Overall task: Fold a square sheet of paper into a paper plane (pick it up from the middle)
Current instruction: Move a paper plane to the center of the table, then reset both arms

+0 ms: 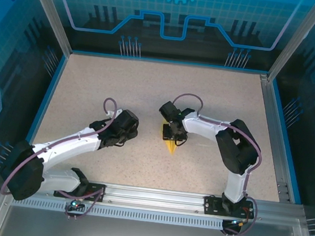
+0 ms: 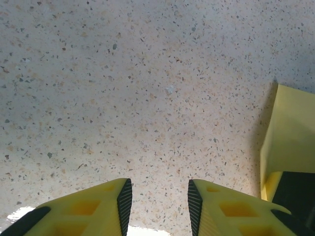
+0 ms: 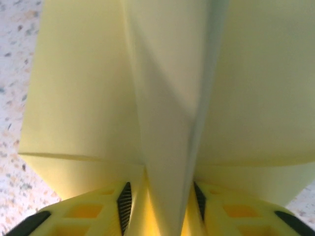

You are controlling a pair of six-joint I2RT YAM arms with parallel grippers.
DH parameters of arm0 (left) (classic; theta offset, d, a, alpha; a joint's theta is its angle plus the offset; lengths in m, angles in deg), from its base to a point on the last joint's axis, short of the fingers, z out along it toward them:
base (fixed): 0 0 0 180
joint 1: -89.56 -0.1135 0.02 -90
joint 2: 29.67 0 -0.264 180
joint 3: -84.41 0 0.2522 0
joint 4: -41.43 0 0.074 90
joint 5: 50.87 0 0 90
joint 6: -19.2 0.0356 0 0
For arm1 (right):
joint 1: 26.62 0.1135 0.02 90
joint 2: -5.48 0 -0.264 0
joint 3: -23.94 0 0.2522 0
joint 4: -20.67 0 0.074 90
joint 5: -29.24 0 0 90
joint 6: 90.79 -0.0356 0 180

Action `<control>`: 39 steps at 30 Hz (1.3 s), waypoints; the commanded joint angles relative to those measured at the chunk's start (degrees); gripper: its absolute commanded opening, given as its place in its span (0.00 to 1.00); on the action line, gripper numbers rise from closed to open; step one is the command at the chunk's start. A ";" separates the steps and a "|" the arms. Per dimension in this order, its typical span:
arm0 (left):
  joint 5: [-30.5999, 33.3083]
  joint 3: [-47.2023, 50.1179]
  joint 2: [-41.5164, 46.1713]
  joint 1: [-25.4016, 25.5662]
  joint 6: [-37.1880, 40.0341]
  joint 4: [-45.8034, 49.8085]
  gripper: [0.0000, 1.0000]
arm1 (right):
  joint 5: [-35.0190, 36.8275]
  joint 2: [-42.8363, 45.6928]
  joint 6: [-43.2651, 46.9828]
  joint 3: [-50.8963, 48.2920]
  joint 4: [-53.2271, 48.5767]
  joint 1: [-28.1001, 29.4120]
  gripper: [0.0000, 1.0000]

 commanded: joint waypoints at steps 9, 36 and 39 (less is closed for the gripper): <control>7.79 -0.88 5.72 -2.29 9.75 1.12 0.54 | 12.17 20.04 6.28 1.98 -4.76 1.19 0.75; 8.70 13.19 0.21 -28.09 52.79 -41.34 0.98 | 10.04 34.66 40.19 -43.43 61.97 -34.97 0.85; 7.29 16.80 -4.31 -29.43 54.06 -53.78 0.98 | 5.96 31.93 40.22 -45.69 68.81 -36.53 0.85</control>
